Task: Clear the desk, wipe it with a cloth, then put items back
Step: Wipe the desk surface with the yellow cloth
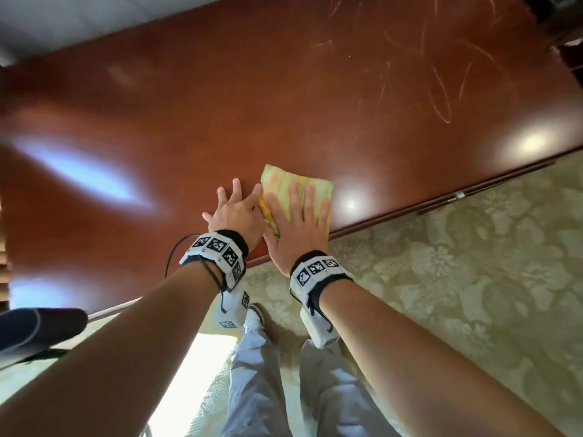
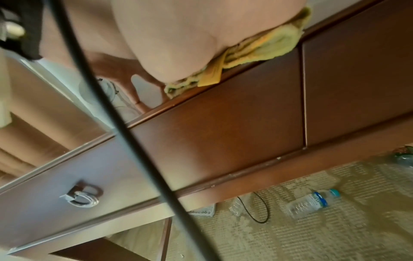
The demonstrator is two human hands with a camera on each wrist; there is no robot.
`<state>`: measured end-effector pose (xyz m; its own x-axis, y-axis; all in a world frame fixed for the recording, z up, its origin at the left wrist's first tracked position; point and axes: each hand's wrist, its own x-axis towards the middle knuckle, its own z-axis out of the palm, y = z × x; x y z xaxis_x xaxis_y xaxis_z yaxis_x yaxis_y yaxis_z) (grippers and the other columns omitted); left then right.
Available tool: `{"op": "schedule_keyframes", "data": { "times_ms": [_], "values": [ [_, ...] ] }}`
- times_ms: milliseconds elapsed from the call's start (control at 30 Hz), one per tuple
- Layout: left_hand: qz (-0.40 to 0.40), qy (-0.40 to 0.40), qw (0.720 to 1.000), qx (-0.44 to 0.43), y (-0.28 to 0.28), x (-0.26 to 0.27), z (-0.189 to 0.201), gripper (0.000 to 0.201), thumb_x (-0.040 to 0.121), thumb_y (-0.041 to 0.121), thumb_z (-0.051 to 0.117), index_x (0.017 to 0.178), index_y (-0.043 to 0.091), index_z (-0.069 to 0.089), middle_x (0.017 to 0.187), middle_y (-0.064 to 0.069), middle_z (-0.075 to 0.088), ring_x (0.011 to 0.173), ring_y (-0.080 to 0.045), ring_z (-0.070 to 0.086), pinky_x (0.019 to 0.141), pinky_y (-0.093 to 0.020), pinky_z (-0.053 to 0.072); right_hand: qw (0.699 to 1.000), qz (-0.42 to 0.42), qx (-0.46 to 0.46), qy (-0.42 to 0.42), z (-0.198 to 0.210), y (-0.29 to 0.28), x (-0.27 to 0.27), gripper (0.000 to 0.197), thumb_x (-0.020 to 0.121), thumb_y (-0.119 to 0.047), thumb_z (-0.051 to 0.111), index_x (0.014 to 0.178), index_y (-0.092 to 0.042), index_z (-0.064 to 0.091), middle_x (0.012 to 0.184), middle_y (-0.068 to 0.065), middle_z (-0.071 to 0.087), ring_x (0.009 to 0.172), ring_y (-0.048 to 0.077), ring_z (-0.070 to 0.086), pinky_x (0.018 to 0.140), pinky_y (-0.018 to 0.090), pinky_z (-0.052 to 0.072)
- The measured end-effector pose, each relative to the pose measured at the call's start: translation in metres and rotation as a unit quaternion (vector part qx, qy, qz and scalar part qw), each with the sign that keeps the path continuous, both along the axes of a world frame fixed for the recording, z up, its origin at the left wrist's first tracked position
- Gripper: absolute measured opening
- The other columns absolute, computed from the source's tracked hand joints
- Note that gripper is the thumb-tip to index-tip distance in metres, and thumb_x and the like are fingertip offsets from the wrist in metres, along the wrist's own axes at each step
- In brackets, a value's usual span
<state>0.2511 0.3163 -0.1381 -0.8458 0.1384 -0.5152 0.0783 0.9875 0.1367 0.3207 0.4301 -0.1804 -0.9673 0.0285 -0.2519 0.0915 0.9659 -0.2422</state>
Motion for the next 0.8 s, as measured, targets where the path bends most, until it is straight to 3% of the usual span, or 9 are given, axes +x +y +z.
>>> {"op": "schedule_keyframes", "data": {
  "times_ms": [133,233,433,600,800],
  "values": [
    [0.015,-0.006,1.0,-0.027,0.008,-0.001,0.0,0.056,0.102,0.046,0.033,0.155,0.041,0.017,0.167,0.0,-0.001,0.153,-0.033,-0.002,0.11,-0.073,0.025,1.0,0.014,0.006,0.003,0.001,0.034,-0.004,0.061,0.101,-0.058,0.024,0.158,-0.039,0.013,0.168,0.006,-0.003,0.154,0.032,-0.008,0.119,0.059,-0.006],
    [0.024,-0.036,0.998,-0.045,0.013,-0.005,0.001,0.067,0.098,0.06,0.04,0.156,0.04,0.015,0.167,0.001,-0.005,0.152,-0.033,-0.003,0.11,-0.068,0.03,0.999,-0.028,0.02,-0.017,0.002,0.078,-0.012,0.062,0.1,-0.06,0.015,0.158,-0.04,0.005,0.168,0.004,-0.011,0.153,0.029,-0.014,0.12,0.058,-0.008],
    [0.03,-0.032,0.998,-0.053,0.015,-0.003,0.001,0.071,0.095,0.065,0.041,0.156,0.041,0.013,0.166,0.002,-0.006,0.152,-0.033,-0.002,0.11,-0.067,0.031,0.99,-0.128,0.05,-0.032,0.003,0.159,-0.025,0.065,0.098,-0.063,0.01,0.158,-0.041,-0.002,0.167,0.004,-0.016,0.153,0.029,-0.016,0.12,0.058,-0.008],
    [0.036,-0.021,0.998,-0.047,0.019,0.0,0.0,0.071,0.095,0.066,0.04,0.156,0.039,0.014,0.166,0.002,-0.006,0.152,-0.032,-0.002,0.109,-0.071,0.029,0.981,-0.188,0.025,-0.03,0.003,0.121,-0.028,0.066,0.099,-0.062,0.015,0.159,-0.038,-0.003,0.166,0.01,-0.016,0.151,0.035,-0.017,0.118,0.061,-0.013],
    [0.031,-0.016,0.998,-0.046,0.016,0.001,-0.002,0.066,0.098,0.06,0.038,0.156,0.04,0.013,0.167,0.002,-0.006,0.153,-0.032,-0.003,0.11,-0.071,0.026,1.0,-0.021,0.015,0.016,-0.001,0.04,-0.008,0.064,0.1,-0.058,0.023,0.159,-0.036,0.009,0.167,0.012,-0.004,0.152,0.039,-0.01,0.118,0.063,-0.006]
  ]
}}
